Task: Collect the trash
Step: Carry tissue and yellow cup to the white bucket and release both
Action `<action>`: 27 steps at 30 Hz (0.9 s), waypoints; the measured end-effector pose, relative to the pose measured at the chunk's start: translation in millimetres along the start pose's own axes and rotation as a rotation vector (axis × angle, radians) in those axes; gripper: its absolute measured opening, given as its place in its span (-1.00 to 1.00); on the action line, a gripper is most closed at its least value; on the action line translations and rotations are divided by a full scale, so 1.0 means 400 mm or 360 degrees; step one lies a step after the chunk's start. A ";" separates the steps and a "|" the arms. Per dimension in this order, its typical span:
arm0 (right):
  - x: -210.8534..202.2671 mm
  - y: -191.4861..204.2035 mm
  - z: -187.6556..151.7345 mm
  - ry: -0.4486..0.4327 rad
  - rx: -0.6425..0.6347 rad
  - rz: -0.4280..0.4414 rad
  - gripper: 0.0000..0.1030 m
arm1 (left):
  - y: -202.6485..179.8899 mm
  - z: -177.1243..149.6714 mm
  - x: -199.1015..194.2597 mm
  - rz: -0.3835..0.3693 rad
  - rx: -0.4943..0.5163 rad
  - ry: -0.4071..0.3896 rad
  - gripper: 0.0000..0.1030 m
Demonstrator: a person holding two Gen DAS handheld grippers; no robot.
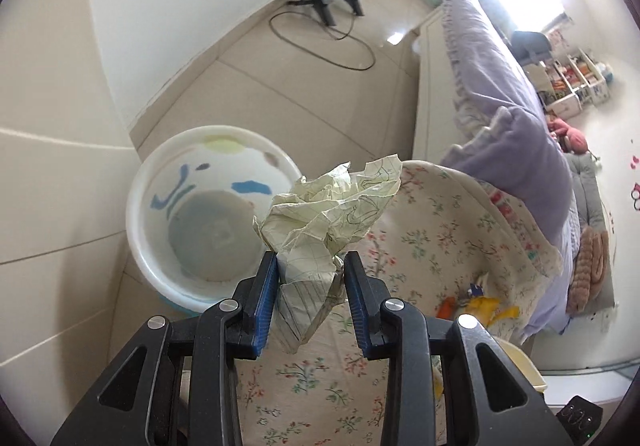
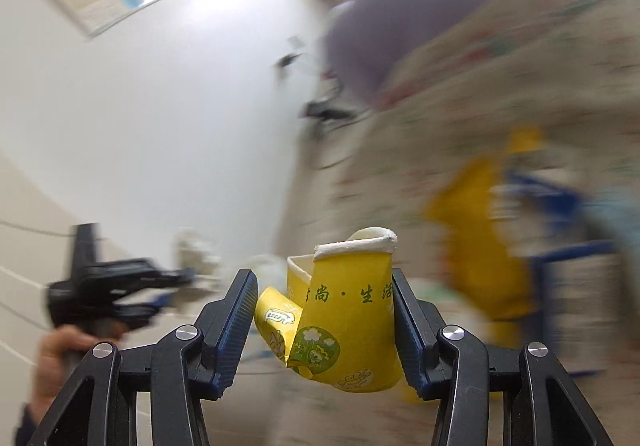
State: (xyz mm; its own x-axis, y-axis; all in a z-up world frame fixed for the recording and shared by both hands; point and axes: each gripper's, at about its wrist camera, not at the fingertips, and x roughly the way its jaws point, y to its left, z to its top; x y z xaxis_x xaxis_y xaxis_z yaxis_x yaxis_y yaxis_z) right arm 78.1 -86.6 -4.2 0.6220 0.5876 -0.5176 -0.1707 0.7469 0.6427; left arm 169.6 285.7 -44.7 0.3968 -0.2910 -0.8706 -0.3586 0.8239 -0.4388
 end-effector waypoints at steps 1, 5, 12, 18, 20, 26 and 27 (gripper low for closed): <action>0.028 0.029 0.002 0.0006 -0.0036 0.0022 0.10 | 0.013 0.008 0.010 0.0009 -0.0023 0.0015 -0.31; 0.218 0.117 -0.002 0.0165 -0.0104 0.0083 0.10 | 0.073 0.045 0.049 0.0027 -0.0138 0.0045 -0.31; 0.491 0.209 0.004 0.0357 -0.0198 0.0066 0.12 | 0.142 0.077 0.090 0.0073 -0.0237 0.0072 -0.29; 0.620 0.249 -0.012 0.0443 -0.0350 -0.0003 0.13 | 0.177 0.097 0.096 0.0160 -0.0320 0.0064 -0.15; 0.659 0.254 -0.027 0.0469 -0.0381 -0.0021 0.15 | 0.175 0.101 0.097 0.0175 -0.0316 0.0074 -0.09; 0.716 0.261 -0.064 0.0534 -0.0452 -0.0075 0.22 | 0.181 0.102 0.087 0.0200 -0.0364 0.0097 0.05; 0.734 0.258 -0.067 0.0558 -0.0455 -0.0082 0.26 | 0.186 0.104 0.079 0.0206 -0.0377 0.0081 0.05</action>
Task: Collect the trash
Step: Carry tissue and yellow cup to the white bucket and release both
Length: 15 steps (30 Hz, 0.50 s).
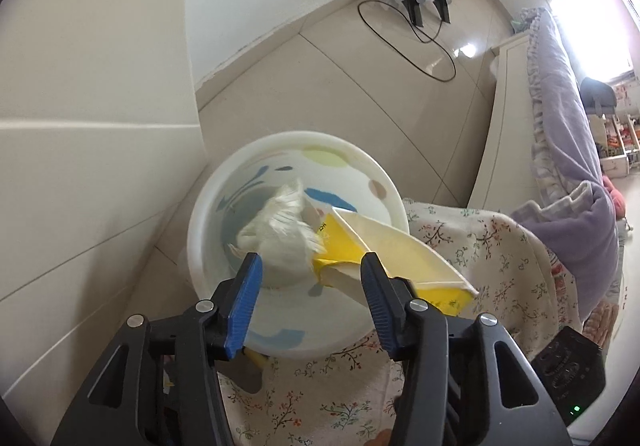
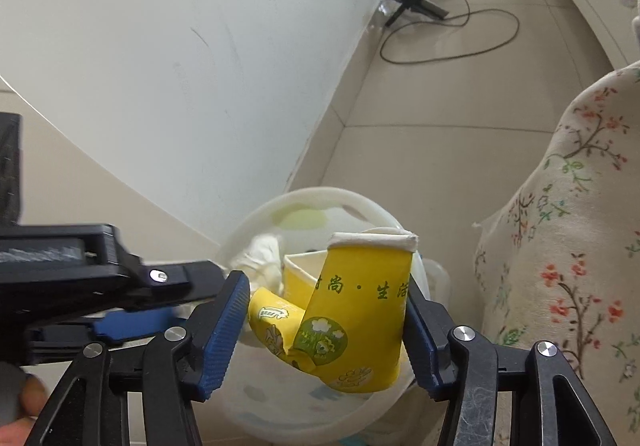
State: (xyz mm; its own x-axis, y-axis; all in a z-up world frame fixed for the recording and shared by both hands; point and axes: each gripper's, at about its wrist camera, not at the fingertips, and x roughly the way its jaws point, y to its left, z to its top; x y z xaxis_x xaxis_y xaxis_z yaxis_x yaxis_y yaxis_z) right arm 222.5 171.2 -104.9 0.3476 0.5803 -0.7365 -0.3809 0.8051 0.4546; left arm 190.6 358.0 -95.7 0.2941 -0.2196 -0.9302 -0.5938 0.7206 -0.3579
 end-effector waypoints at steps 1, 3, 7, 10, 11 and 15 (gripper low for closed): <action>0.010 -0.001 0.002 0.0016 -0.0001 0.0005 0.27 | 0.003 0.002 -0.005 0.0003 -0.0009 -0.0010 0.06; 0.024 0.000 0.004 0.0042 -0.0019 -0.0009 0.34 | 0.010 0.005 -0.016 0.0004 -0.0031 -0.0027 0.06; 0.017 -0.018 0.013 0.0052 -0.0012 -0.0031 0.42 | 0.011 -0.002 -0.037 -0.0037 -0.0062 -0.0039 0.06; -0.062 -0.029 -0.002 0.0037 0.0001 -0.0028 0.43 | -0.009 -0.013 -0.059 -0.0027 -0.0023 -0.0078 0.06; -0.090 -0.034 -0.002 0.0029 -0.0003 -0.0036 0.43 | -0.021 -0.020 -0.067 -0.0027 0.0003 -0.0092 0.06; -0.242 -0.078 -0.002 -0.0029 -0.0043 -0.0082 0.44 | -0.080 -0.068 -0.084 -0.0048 0.0122 -0.0098 0.06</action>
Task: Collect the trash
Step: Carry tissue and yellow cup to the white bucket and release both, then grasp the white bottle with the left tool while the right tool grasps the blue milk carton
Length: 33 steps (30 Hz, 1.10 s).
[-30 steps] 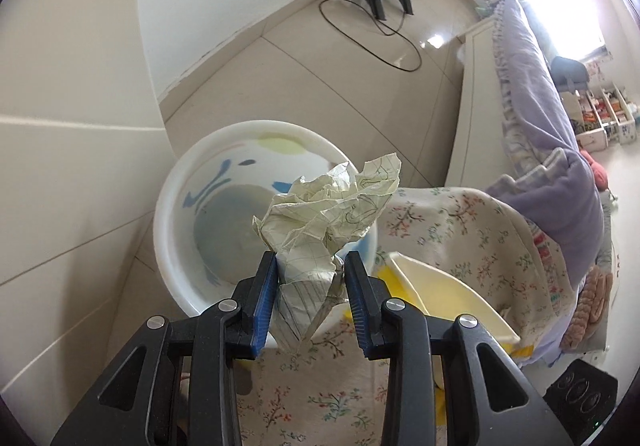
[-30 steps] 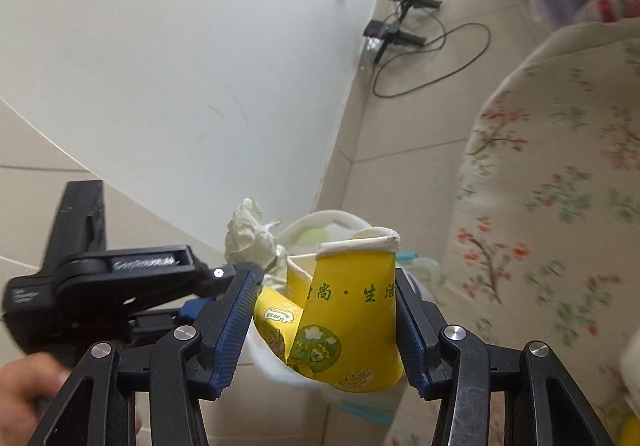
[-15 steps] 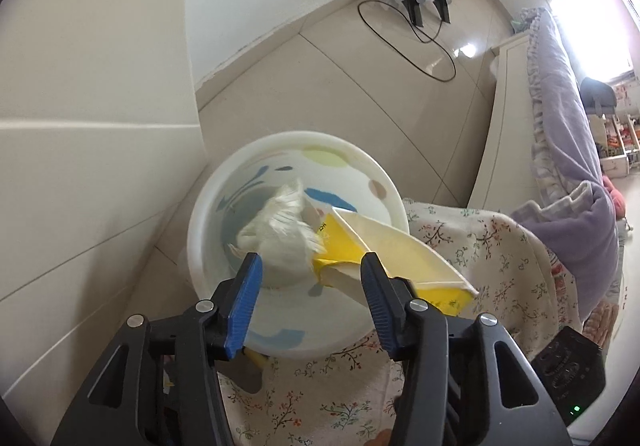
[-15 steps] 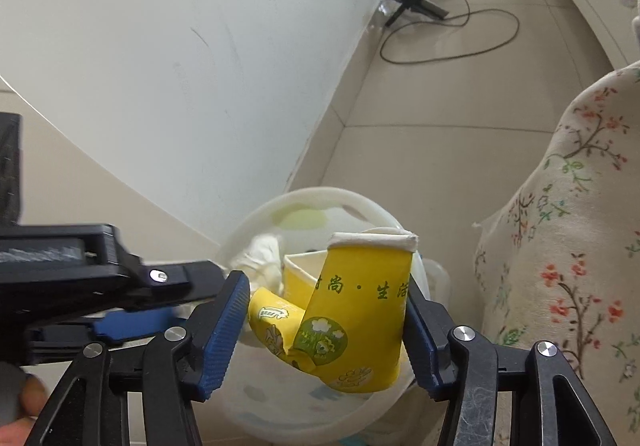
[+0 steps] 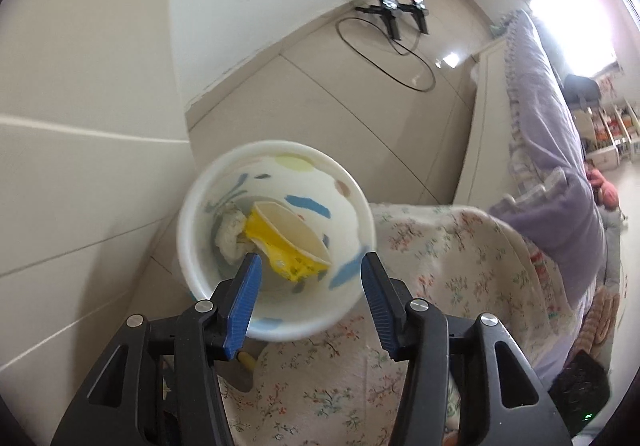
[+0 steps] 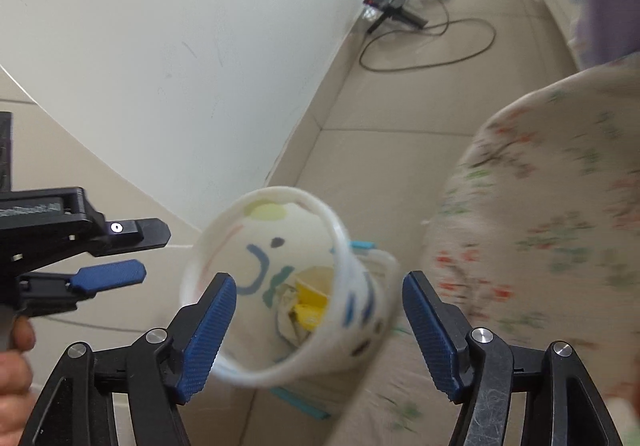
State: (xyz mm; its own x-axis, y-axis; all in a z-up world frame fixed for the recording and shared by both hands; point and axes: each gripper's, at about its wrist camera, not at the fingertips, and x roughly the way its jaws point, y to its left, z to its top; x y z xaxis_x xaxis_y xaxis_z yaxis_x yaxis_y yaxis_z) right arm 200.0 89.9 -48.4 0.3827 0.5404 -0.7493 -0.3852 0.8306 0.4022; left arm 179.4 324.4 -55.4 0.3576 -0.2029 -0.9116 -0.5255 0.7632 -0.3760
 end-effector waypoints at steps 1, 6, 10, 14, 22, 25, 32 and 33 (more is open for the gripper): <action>-0.043 -0.017 0.003 -0.0021 -0.0009 -0.0023 0.45 | -0.021 -0.016 -0.001 -0.0010 0.0039 0.0011 0.06; -0.271 -0.094 -0.001 -0.0142 -0.0053 -0.0154 0.50 | -0.149 -0.138 0.002 -0.0163 0.0238 0.0122 0.08; -0.416 -0.180 -0.001 -0.0200 0.0005 -0.0282 0.54 | -0.250 -0.252 0.028 -0.0273 0.0407 0.0239 0.19; -0.502 -0.262 -0.049 -0.0152 0.0033 -0.0415 0.61 | -0.339 -0.363 0.087 -0.0307 0.0595 0.0395 0.23; -0.495 -0.420 -0.208 -0.0016 0.0268 -0.0418 0.61 | -0.409 -0.444 0.189 -0.0374 0.0594 0.0513 0.23; -0.482 -0.440 -0.229 0.0021 0.0306 -0.0347 0.61 | -0.425 -0.459 0.225 -0.0429 0.0545 0.0573 0.23; -0.447 -0.486 -0.300 0.0116 0.0399 -0.0340 0.61 | -0.440 -0.475 0.303 -0.0402 0.0455 0.0634 0.23; -0.444 -0.487 -0.309 0.0132 0.0384 -0.0376 0.60 | -0.442 -0.474 0.309 -0.0399 0.0447 0.0633 0.23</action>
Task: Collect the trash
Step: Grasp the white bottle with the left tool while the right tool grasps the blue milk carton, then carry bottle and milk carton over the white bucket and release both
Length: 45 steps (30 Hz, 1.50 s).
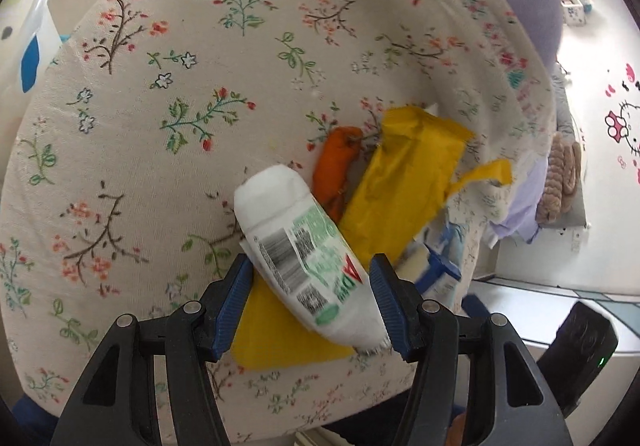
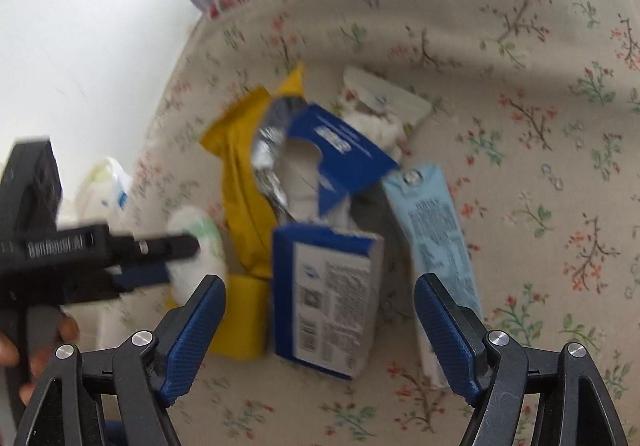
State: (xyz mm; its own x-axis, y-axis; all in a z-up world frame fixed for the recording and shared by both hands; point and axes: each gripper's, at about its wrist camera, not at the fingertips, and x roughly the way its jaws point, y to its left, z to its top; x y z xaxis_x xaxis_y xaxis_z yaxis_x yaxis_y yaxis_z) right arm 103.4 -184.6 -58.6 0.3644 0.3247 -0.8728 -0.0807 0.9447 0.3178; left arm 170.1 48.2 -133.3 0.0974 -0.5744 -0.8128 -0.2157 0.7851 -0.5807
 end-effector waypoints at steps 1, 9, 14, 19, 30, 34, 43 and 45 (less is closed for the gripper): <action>0.000 -0.003 -0.002 0.0003 0.0005 -0.0029 0.60 | 0.001 0.004 0.005 -0.0002 -0.0008 -0.0008 0.23; 0.000 -0.052 0.019 -0.0033 -0.0014 -0.0304 0.57 | -0.010 0.010 -0.007 0.0037 0.0083 -0.0101 -0.47; 0.037 -0.075 0.005 0.0073 -0.0033 -0.0364 0.29 | -0.028 0.003 -0.046 -0.0015 0.0134 -0.0150 -0.70; 0.076 -0.077 -0.006 0.0151 -0.0062 -0.0356 -0.28 | -0.034 -0.009 -0.066 -0.0013 0.0188 -0.0169 -0.70; -0.037 -0.080 0.029 -0.0141 -0.0007 -0.0382 -0.32 | -0.048 -0.029 -0.156 -0.0016 0.0270 -0.0272 -0.70; -0.070 -0.052 0.053 -0.0225 -0.0014 -0.0346 -0.32 | -0.045 -0.019 -0.194 0.0009 0.0279 -0.0308 -0.70; -0.101 0.085 0.100 -0.0427 -0.0161 -0.0262 -0.32 | 0.040 0.044 -0.359 0.0063 0.0188 -0.0441 -0.70; -0.095 0.121 0.105 -0.0424 -0.0192 -0.0205 -0.32 | 0.086 0.064 -0.406 0.0094 0.0133 -0.0466 -0.70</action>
State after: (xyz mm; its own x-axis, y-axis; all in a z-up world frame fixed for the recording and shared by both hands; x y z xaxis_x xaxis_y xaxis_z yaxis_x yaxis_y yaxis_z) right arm 124.7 -153.4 5.7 0.6077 0.1935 -0.7702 -0.1215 0.9811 0.1507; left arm 171.9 174.4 -22.4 0.3653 -0.4457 -0.8173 -0.1500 0.8383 -0.5242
